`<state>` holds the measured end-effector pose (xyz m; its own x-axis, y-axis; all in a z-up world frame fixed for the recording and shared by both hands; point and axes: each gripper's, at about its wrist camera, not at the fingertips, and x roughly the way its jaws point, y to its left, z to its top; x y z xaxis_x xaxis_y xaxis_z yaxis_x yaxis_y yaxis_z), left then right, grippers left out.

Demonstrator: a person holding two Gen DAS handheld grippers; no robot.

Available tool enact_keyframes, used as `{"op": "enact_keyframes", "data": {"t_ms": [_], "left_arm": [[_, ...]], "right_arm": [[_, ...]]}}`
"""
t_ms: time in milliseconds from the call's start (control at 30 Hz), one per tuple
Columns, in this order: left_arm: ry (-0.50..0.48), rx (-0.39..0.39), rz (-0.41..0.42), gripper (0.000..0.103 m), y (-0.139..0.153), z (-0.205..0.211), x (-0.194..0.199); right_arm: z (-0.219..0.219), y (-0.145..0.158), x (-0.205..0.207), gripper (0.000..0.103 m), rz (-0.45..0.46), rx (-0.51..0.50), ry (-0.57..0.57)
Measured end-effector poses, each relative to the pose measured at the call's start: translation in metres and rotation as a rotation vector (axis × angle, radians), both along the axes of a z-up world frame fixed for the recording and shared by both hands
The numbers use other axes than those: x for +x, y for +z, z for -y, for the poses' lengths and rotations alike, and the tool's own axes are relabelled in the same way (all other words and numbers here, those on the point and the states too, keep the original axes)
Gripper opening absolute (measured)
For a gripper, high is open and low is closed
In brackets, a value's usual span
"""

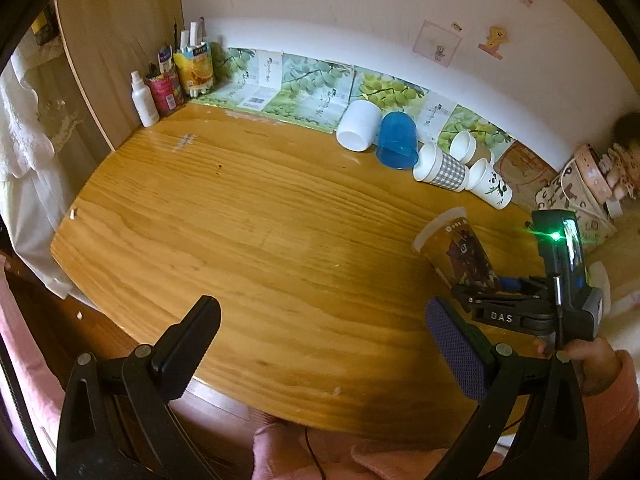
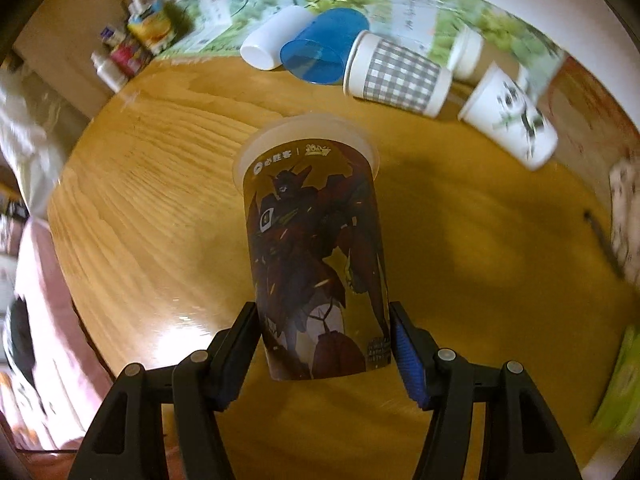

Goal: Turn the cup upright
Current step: 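Lift the brown cup with the right gripper and rotate it upright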

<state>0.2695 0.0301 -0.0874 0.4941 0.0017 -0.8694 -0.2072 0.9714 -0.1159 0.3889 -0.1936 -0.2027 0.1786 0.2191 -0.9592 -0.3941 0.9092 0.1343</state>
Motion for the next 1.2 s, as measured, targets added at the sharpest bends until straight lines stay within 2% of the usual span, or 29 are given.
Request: {"op": "enact_keyframes", "data": {"t_ms": [200,667,933,1200], "left_arm": [[-0.051,0.035,0.006,0.102,0.006,-0.025,-0.019],[-0.19,0.073,-0.014,0.102,0.005,-0.065,-0.052],[-0.214,0.086,-0.029,0.102,-0.005,-0.09,-0.058],[-0.279,0.111,-0.04,0.102,-0.011,-0.091,-0.059]], "right_arm": [[-0.009,0.004,-0.033,0.064,-0.023,0.061,-0.114],[-0.059,-0.004,-0.1,0.064,-0.025,0.116,-0.301],[-0.076,-0.013,-0.124,0.064,-0.045,0.152,-0.397],[-0.091,-0.019,-0.136,0.064,-0.047,0.145,-0.464]]}}
